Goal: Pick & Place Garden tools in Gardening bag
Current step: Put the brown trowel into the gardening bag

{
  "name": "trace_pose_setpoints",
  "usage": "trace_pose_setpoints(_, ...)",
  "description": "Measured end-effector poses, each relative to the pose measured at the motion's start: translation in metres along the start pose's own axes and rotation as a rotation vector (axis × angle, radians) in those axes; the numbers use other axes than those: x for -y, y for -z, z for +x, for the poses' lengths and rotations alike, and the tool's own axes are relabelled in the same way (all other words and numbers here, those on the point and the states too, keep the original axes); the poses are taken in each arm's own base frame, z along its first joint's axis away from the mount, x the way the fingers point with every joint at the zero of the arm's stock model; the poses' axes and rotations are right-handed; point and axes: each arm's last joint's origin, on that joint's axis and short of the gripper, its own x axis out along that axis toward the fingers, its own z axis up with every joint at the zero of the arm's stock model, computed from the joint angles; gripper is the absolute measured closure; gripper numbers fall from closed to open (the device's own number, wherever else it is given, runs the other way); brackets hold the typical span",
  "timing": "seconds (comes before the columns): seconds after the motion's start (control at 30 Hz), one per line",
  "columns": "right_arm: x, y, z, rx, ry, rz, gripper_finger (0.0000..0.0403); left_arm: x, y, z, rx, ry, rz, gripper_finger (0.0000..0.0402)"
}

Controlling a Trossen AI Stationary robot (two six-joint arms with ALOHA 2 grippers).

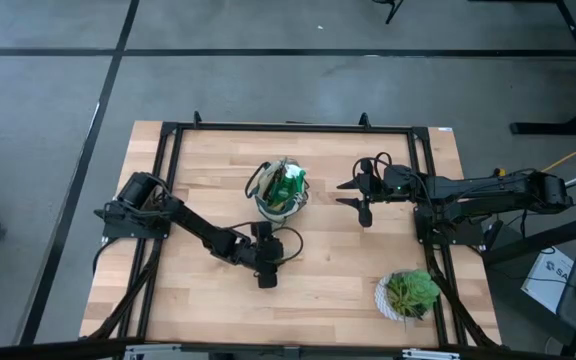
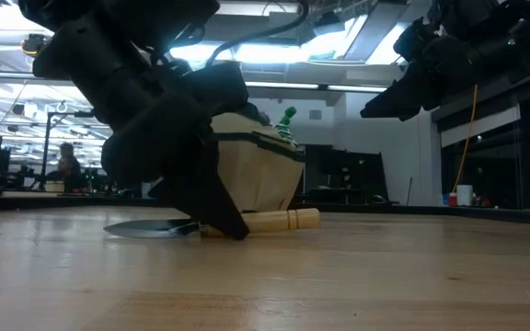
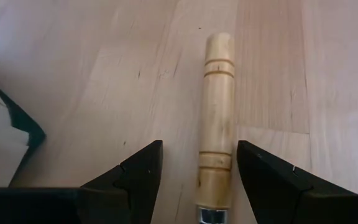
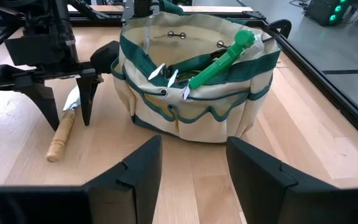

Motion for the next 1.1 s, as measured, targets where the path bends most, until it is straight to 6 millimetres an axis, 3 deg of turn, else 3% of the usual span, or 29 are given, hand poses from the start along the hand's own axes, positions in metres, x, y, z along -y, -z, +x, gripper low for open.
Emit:
trace_pose_setpoints(0.2,0.0001,0.0,0.0,0.0,0.0,0.0,0.0222,-0.0002,0.0006,-0.0002,0.0,-0.015,0.007,0.0217)
trace_pose_setpoints(0.67,0.0,0.0,0.0,0.0,0.001,0.0,0.0222,0.0001,0.0014,-0.0002,-0.01,0.0,0.011,0.0334)
trace_pose_setpoints(1.1,0.0001,-0.0001,0.0,0.0,0.004,0.0,0.0222,-0.0009,0.0,-0.0029,0.01,-0.027,0.022,0.0334)
